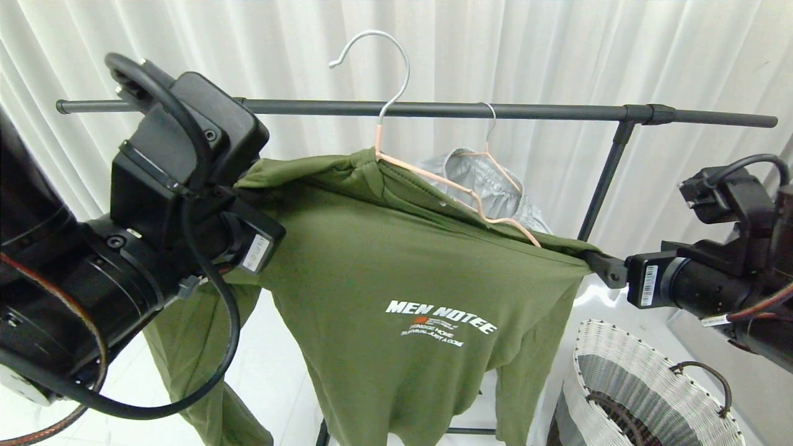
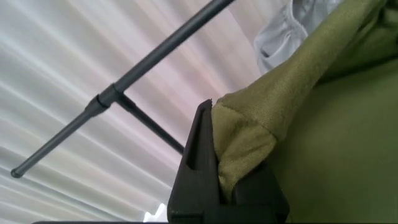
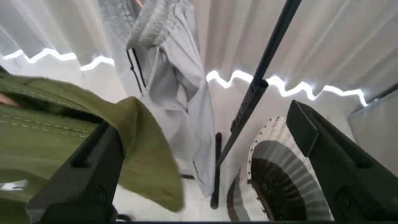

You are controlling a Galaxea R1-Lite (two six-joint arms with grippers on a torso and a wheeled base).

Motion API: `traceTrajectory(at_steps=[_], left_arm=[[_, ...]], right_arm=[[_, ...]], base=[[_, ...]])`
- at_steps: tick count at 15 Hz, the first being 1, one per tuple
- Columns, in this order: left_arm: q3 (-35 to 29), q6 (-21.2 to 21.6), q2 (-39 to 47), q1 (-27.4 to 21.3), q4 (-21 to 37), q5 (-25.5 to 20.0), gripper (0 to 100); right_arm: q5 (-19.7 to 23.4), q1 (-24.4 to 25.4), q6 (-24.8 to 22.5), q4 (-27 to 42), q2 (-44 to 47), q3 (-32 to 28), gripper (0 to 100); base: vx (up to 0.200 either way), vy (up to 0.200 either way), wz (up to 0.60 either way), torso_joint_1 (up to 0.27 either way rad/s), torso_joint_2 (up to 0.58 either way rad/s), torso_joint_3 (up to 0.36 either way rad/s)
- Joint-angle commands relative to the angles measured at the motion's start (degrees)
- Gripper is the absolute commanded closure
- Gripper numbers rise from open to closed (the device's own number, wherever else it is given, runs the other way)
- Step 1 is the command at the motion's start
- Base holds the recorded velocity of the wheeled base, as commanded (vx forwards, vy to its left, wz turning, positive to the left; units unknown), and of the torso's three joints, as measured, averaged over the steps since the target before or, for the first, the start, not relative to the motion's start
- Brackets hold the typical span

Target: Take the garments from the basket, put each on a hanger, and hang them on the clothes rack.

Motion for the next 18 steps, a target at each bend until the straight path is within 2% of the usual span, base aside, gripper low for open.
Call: traceTrajectory(at_steps=[1, 5, 8, 9, 12, 15, 18], left_arm=[[1.8, 0.0, -0.1, 0.4, -0.6, 0.0, 100], [2.3, 0.0, 0.2, 0.5, -0.8, 0.1, 100], [2.3, -0.4, 0.2, 0.4, -0.8, 0.3, 100], [2.4, -0.6, 0.1, 0.4, -0.8, 0.3, 100], [2.4, -1.0, -0.1, 0.4, -1.2, 0.2, 100], [2.5, -2.3, -0.1, 0.2, -2.7, 0.0, 100], [2.5, -3.9, -0.2, -1.0, -2.8, -2.8, 100]], right_arm=[[0.2, 0.1, 0.0, 1.6, -3.0, -1.9, 0], [2.6, 1.5, 0.0, 6.4, -4.6, -6.6, 0], [5.8, 10.1, 0.2, 11.3, -7.5, -8.8, 0], [8.5, 12.7, 0.0, 12.3, -8.6, -9.1, 0], [13.4, 14.5, -0.6, 13.3, -9.2, -9.1, 0], [14.9, 14.5, -6.5, 14.6, -7.8, -9.6, 0], [15.3, 14.2, -11.8, 14.7, -2.5, -14.6, 0]], base=[[0.0, 0.0, 0.0, 0.0, 0.0, 0.0], [0.0, 0.0, 0.0, 0.0, 0.0, 0.0], [0.0, 0.0, 0.0, 0.0, 0.0, 0.0], [0.0, 0.0, 0.0, 0.0, 0.0, 0.0], [0.0, 0.0, 0.0, 0.0, 0.0, 0.0], [0.0, 0.0, 0.0, 0.0, 0.0, 0.0], [0.0, 0.0, 0.0, 0.0, 0.0, 0.0]])
